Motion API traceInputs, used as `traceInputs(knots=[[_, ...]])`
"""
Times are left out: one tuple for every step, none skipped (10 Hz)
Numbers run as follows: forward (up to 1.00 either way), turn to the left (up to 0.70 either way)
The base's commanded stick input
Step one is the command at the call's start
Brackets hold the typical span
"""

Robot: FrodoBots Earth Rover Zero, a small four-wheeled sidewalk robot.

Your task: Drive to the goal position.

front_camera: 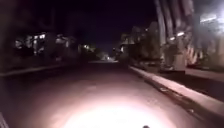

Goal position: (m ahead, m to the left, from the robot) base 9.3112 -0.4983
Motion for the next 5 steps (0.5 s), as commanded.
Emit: traceInputs(knots=[[0.7,0.0],[0.7,0.0],[0.7,0.0],[0.7,0.0],[0.7,0.0]])
